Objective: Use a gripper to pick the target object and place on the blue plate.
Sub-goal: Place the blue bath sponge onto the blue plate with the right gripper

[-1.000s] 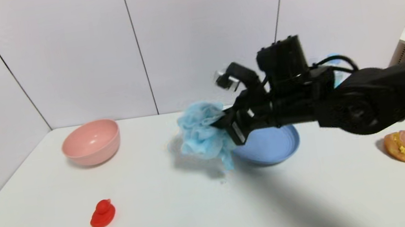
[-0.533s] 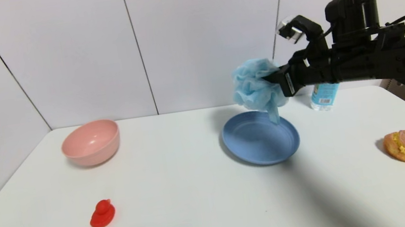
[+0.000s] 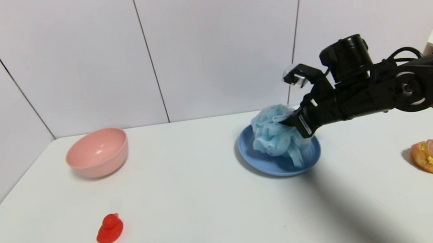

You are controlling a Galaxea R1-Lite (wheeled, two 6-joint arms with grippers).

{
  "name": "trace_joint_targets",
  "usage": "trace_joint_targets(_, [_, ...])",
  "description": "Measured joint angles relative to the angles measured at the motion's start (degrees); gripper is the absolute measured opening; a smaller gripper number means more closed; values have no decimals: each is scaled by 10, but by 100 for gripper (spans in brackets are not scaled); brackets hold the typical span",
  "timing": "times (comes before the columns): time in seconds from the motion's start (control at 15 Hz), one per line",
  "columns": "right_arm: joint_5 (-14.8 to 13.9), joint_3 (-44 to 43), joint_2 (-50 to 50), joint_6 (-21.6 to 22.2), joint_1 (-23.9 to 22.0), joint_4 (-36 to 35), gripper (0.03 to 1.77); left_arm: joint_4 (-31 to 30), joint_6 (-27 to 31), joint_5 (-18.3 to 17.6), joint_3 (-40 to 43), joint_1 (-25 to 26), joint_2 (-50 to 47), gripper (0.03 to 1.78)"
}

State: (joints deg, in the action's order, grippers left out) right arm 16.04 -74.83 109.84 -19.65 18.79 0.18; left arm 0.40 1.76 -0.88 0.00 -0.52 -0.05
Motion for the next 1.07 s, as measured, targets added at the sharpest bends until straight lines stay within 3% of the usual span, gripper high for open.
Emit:
trace_joint_targets(0.2, [0, -10, 20, -9, 1, 1, 23, 0, 0, 0, 0, 0, 0, 169])
trace_joint_targets(0.4, [0, -14, 26, -4, 2, 0, 72, 0, 0, 0, 0, 0, 0, 169])
trace_joint_targets(0.6, [-1, -18, 21, -3, 2, 1, 103, 0, 0, 0, 0, 0, 0, 169])
trace_joint_targets(1.07, [-2, -27, -104, -1, -18, 5, 143, 0, 0, 0, 0, 0, 0, 169])
